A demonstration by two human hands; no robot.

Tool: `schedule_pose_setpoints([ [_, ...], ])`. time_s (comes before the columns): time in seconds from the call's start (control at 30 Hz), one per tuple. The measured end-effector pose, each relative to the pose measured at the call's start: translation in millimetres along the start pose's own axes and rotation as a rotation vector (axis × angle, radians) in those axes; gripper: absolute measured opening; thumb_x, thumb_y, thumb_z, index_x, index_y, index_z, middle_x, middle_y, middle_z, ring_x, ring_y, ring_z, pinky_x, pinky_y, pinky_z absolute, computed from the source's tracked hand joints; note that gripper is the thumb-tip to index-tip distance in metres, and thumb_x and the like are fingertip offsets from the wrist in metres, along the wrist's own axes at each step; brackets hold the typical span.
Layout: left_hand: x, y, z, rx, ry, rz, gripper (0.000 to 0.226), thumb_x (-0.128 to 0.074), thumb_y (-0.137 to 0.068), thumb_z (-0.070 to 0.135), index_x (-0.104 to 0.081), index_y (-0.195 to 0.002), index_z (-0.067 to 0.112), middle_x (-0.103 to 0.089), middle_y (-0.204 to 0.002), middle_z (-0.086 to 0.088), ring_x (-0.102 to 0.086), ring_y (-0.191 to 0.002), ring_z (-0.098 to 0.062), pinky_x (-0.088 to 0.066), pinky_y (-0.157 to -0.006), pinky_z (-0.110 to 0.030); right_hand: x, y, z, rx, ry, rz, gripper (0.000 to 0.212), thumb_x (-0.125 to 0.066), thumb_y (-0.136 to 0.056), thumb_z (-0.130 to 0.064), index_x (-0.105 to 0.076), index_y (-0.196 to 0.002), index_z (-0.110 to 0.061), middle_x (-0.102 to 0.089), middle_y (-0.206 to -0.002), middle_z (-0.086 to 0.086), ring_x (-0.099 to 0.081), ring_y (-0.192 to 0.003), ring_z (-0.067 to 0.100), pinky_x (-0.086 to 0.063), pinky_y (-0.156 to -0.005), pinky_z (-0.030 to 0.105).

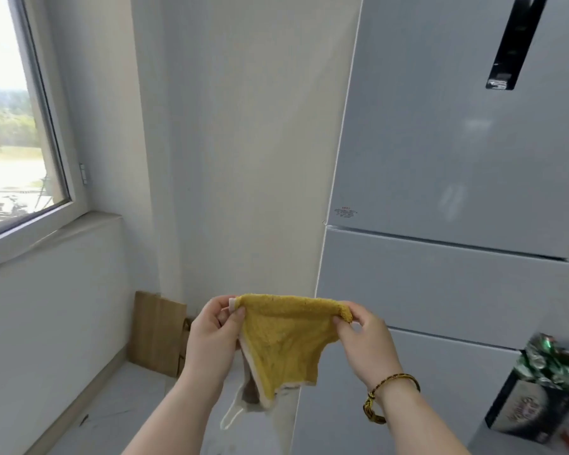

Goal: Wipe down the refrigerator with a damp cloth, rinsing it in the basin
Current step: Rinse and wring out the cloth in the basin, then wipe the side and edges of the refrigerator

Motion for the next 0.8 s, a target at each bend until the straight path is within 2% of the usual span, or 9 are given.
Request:
schedule_pose_setpoints([
  [0.07, -0.9, -17.5, -0.6, 0.005, 0.021, -0.040, 0.015, -0.049, -0.090, 0.001, -0.057, -0.082, 0.011, -0.055, -0.065, -0.007, -0.052, -0.059, -0.018, -0.047, -0.050, -0.026, -5.5, -11.0, -2.6, -0.021, -0.039, 0.059, 0.031, -0.043, -0.095, -0.009, -0.055, -0.075, -0.029, -0.049, -0.060, -0.006, -0.046, -0.043, 0.001, -0.033, -0.038, 0.008],
  [0.13, 3.4, -45.1, -0.5, 0.016, 0.038, -0.096, 0.014, -0.049, -0.090, 0.001, -0.058, -0.083, 0.010, -0.058, -0.064, -0.004, -0.055, -0.059, -0.016, -0.050, -0.046, -0.022, -17.3, -30.9, -9.8, -0.006, -0.068, 0.144, 0.030, -0.043, -0.095, -0.009, -0.055, -0.076, -0.029, -0.053, -0.064, -0.002, -0.049, -0.045, 0.007, -0.042, -0.039, 0.017],
  [0.23, 19.2, -88.1, -0.5, 0.048, 0.075, -0.190, 0.014, -0.048, -0.088, -0.004, -0.058, -0.086, 0.005, -0.059, -0.060, -0.003, -0.058, -0.059, -0.017, -0.051, -0.044, -0.021, -41.9, -64.7, -22.0, 0.060, -0.058, 0.274, 0.032, -0.048, -0.093, -0.007, -0.057, -0.076, -0.032, -0.061, -0.078, -0.007, -0.060, -0.072, 0.018, -0.057, -0.067, 0.038],
  [0.33, 42.0, -143.6, 3.3, 0.049, 0.050, -0.272, 0.018, -0.048, -0.087, -0.009, -0.060, -0.087, 0.005, -0.061, -0.062, -0.005, -0.058, -0.067, -0.025, -0.054, -0.048, -0.024, -79.0, -98.7, -33.4, 0.064, -0.071, 0.339, 0.034, -0.049, -0.091, -0.005, -0.058, -0.078, -0.035, -0.064, -0.082, -0.009, -0.063, -0.082, 0.022, -0.056, -0.077, 0.042],
  [0.47, 49.6, -206.8, 8.9, 0.007, -0.038, -0.435, 0.027, -0.067, -0.065, 0.004, -0.060, -0.089, 0.015, -0.064, -0.056, 0.006, -0.061, -0.061, -0.013, -0.052, -0.051, -0.018, -111.4, -137.5, -45.1, 0.081, -0.095, 0.425, 0.039, -0.050, -0.089, -0.002, -0.057, -0.077, -0.038, -0.065, -0.081, -0.009, -0.064, -0.082, 0.023, -0.055, -0.076, 0.033],
  [0.53, 40.5, -237.9, 6.1, -0.031, -0.096, -0.535, 0.055, -0.071, -0.041, 0.025, -0.057, -0.094, 0.020, -0.070, -0.073, 0.007, -0.064, -0.064, -0.005, -0.050, -0.055, -0.016, -122.7, -160.1, -49.9, 0.113, -0.105, 0.486, 0.042, -0.052, -0.088, 0.000, -0.056, -0.076, -0.040, -0.064, -0.082, -0.016, -0.063, -0.083, 0.015, -0.052, -0.074, 0.021],
  [0.6, 23.4, -257.8, -4.1, -0.028, -0.106, -0.608, 0.067, -0.071, -0.034, 0.035, -0.056, -0.099, 0.024, -0.069, -0.090, 0.004, -0.067, -0.074, -0.008, -0.052, -0.059, -0.019, -131.4, -178.9, -50.4, 0.151, -0.078, 0.524, 0.043, -0.054, -0.087, -0.001, -0.055, -0.078, -0.043, -0.061, -0.086, -0.022, -0.061, -0.086, 0.005, -0.049, -0.074, 0.011],
  [0.67, 4.4, -269.7, -15.1, -0.031, -0.135, -0.671, 0.059, -0.073, -0.041, 0.030, -0.056, -0.097, 0.027, -0.068, -0.092, 0.007, -0.067, -0.076, -0.007, -0.051, -0.063, -0.019, -136.8, -195.4, -47.3, 0.189, -0.037, 0.574, 0.043, -0.055, -0.086, -0.001, -0.055, -0.080, -0.043, -0.062, -0.085, -0.025, -0.058, -0.089, -0.005, -0.044, -0.074, 0.003],
  [0.8, -38.8, -316.8, -26.2, -0.120, -0.162, -0.724, 0.014, -0.063, -0.074, 0.017, -0.065, -0.079, 0.030, -0.063, -0.058, 0.018, -0.055, -0.058, 0.006, -0.042, -0.061, -0.008, -133.3, -248.8, -36.3, 0.402, 0.065, 0.780, 0.024, -0.050, -0.078, -0.016, -0.061, -0.083, -0.037, -0.058, -0.096, -0.038, -0.052, -0.094, -0.018, -0.040, -0.079, -0.001],
])
Point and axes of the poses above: each hand's wrist, its own y-axis away from the middle knuckle, its own x-axis out of the back of the hand, z = x × y, the point moved 4 cm from there along -y, towards the middle knuckle
